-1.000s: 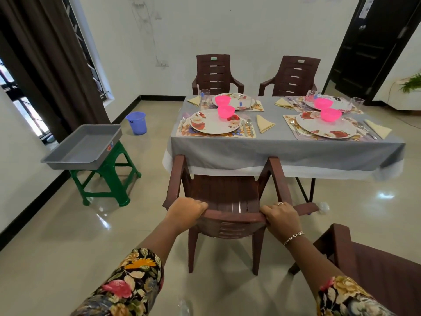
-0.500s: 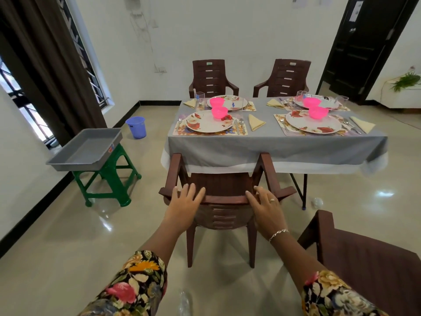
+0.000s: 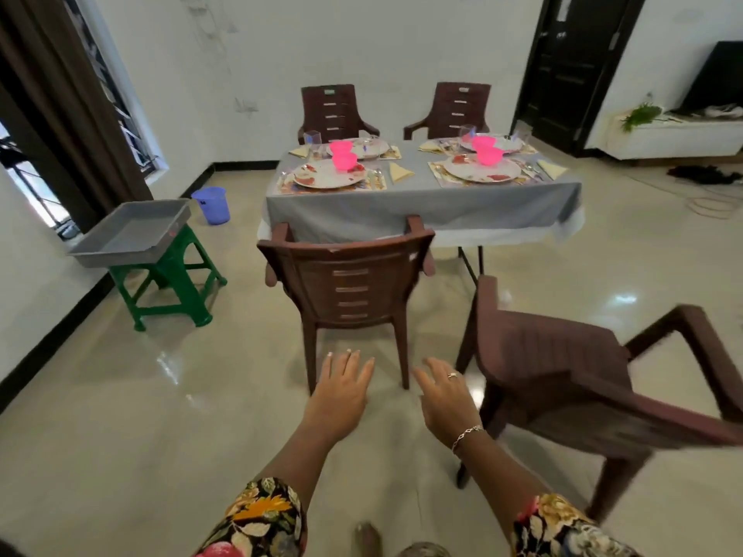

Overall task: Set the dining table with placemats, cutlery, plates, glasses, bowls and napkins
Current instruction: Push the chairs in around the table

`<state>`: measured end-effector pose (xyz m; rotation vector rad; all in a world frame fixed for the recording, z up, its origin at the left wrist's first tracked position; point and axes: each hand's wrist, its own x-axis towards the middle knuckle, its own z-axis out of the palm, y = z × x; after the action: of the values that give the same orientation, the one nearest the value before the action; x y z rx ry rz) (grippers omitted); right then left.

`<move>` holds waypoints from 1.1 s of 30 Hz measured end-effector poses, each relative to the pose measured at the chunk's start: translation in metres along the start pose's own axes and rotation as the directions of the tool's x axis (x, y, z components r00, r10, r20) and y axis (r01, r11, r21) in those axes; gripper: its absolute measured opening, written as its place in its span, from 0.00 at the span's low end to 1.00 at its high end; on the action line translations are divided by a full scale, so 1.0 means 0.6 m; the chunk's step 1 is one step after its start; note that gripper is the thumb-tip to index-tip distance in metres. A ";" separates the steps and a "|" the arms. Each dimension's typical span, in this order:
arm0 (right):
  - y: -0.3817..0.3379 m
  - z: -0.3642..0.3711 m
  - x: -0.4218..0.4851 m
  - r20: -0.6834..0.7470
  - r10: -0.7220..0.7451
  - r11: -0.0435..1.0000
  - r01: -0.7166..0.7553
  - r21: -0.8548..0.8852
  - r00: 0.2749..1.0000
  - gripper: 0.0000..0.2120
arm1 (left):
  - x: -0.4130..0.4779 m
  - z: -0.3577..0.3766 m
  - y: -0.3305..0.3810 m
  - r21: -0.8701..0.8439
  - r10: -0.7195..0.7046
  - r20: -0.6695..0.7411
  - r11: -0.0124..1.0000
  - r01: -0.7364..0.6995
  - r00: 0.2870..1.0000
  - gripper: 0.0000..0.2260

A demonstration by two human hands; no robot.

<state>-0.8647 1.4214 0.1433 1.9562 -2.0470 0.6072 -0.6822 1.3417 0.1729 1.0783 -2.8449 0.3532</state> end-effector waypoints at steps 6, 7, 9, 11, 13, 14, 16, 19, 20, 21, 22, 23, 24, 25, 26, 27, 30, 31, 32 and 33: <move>0.056 -0.104 -0.209 0.106 0.050 0.997 -0.043 -0.066 0.993 0.31 | -0.062 -0.040 0.161 -0.082 0.125 -0.010 0.989 -0.125 0.992 0.31; 0.069 -0.124 -0.234 0.120 0.071 0.995 -0.061 -0.084 0.990 0.32 | -0.063 -0.047 0.184 -0.091 0.148 -0.020 0.985 -0.149 0.989 0.31; 0.099 -0.164 -0.285 0.121 0.138 0.986 -0.125 -0.110 0.983 0.35 | -0.060 -0.063 0.237 -0.104 0.187 -0.047 0.976 -0.191 0.981 0.31; 0.131 -0.198 -0.330 0.129 0.191 0.975 -0.172 -0.140 0.973 0.36 | -0.052 -0.083 0.289 -0.121 0.224 -0.057 0.966 -0.229 0.973 0.31; 0.169 -0.231 -0.369 0.122 0.234 0.962 -0.211 -0.175 0.965 0.34 | -0.044 -0.101 0.343 -0.136 0.254 -0.081 0.955 -0.263 0.964 0.31; 0.189 -0.246 -0.384 0.113 0.257 0.954 -0.232 -0.191 0.960 0.33 | -0.039 -0.106 0.368 -0.139 0.275 -0.095 0.948 -0.286 0.957 0.30; 0.232 -0.274 -0.408 0.108 0.304 0.938 -0.278 -0.205 0.946 0.31 | -0.024 -0.115 0.414 -0.122 0.308 -0.128 0.938 -0.323 0.943 0.28; 0.306 -0.320 -0.448 0.086 0.318 0.928 -0.291 -0.233 0.944 0.29 | 0.007 -0.144 0.489 -0.090 0.303 -0.181 0.942 -0.323 0.935 0.22; 0.328 -0.337 -0.457 0.070 0.298 0.933 -0.275 -0.233 0.952 0.29 | 0.018 -0.158 0.508 -0.086 0.288 -0.200 0.947 -0.309 0.937 0.22; 0.352 -0.360 -0.466 0.054 0.282 0.936 -0.262 -0.235 0.958 0.29 | 0.031 -0.175 0.532 -0.094 0.269 -0.210 0.951 -0.293 0.940 0.24; 0.374 -0.381 -0.473 0.031 0.267 0.938 -0.252 -0.239 0.963 0.28 | 0.044 -0.188 0.550 -0.097 0.250 -0.214 0.957 -0.275 0.944 0.27; 0.398 -0.401 -0.476 0.005 0.252 0.940 -0.244 -0.239 0.968 0.27 | 0.059 -0.199 0.569 -0.094 0.231 -0.209 0.963 -0.254 0.950 0.30; 0.420 -0.417 -0.477 -0.027 0.233 0.944 -0.232 -0.233 0.972 0.23 | 0.073 -0.210 0.584 -0.083 0.213 -0.196 0.969 -0.233 0.957 0.32; 0.439 -0.429 -0.477 -0.040 0.223 0.947 -0.226 -0.228 0.974 0.20 | 0.086 -0.219 0.596 -0.074 0.195 -0.179 0.975 -0.211 0.964 0.33; 0.461 -0.439 -0.477 -0.045 0.215 0.948 -0.219 -0.231 0.976 0.19 | 0.099 -0.225 0.611 -0.066 0.171 -0.159 0.981 -0.183 0.972 0.33; 0.479 -0.446 -0.476 -0.032 0.218 0.946 -0.219 -0.240 0.975 0.21 | 0.111 -0.225 0.624 -0.052 0.162 -0.127 0.984 -0.169 0.979 0.32; 0.520 -0.458 -0.463 0.001 0.210 0.942 -0.202 -0.269 0.978 0.27 | 0.132 -0.218 0.656 -0.072 0.103 0.003 0.992 -0.102 0.995 0.28; 0.530 -0.462 -0.454 -0.001 0.206 0.945 -0.199 -0.258 0.979 0.29 | 0.136 -0.215 0.664 -0.092 0.080 0.020 0.993 -0.077 0.997 0.28; 0.538 -0.464 -0.442 0.015 0.210 0.948 -0.200 -0.247 0.978 0.31 | 0.138 -0.210 0.669 -0.107 0.066 0.035 0.992 -0.062 0.997 0.28; 0.543 -0.465 -0.431 0.045 0.216 0.948 -0.198 -0.250 0.975 0.33 | 0.139 -0.207 0.674 -0.102 0.051 0.046 0.994 -0.046 0.998 0.29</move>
<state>-1.1993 1.7833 0.2314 1.6604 -2.2678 0.3094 -1.0131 1.6116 0.2313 1.0139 -2.8999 0.1867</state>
